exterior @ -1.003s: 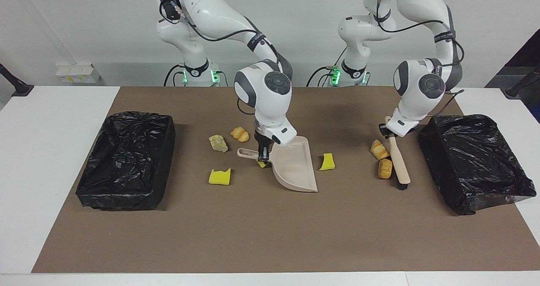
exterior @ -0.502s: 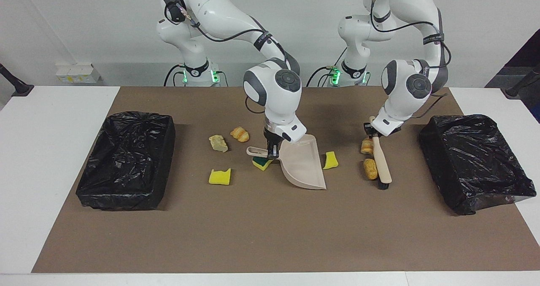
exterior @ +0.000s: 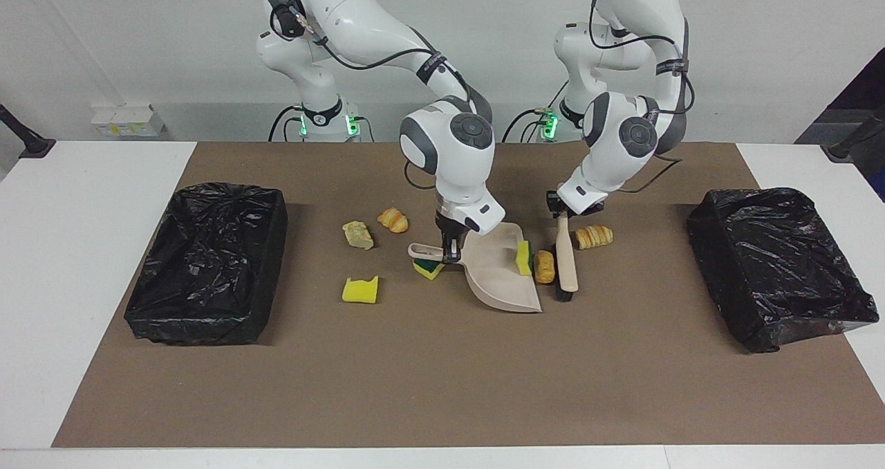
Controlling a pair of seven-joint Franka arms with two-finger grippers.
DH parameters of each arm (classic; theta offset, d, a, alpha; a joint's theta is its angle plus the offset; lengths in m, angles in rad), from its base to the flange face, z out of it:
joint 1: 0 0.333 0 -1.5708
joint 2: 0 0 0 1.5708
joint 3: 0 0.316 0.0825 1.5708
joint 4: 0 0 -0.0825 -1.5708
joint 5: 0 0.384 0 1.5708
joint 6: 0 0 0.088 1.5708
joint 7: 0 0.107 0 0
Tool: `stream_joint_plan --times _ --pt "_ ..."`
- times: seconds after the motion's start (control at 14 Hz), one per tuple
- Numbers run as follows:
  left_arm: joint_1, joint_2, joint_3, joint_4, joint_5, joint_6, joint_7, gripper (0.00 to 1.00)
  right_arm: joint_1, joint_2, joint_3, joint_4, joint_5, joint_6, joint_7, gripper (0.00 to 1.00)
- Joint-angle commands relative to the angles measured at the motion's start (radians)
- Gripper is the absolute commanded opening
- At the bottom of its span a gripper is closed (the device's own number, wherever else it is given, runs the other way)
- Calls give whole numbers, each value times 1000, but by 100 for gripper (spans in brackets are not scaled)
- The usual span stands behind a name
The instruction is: Sweep and dump trash in bin
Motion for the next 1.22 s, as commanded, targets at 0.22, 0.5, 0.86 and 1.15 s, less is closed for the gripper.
stream_joint_plan --times 0.22,0.5,0.86,1.15 --pt "-101 -21 19 7 -88 28 -37 0 -5 13 7 11 9 24 22 0" --pt "-15 -70 31 8 -45 -30 -60 0 -3 12 7 13 12 24 24 0" --pt "108 -145 42 31 139 -216 -127 0 -6 13 8 15 18 24 27 0" --pt "152 -175 39 16 196 -334 -508 0 -5 13 8 15 31 22 45 0"
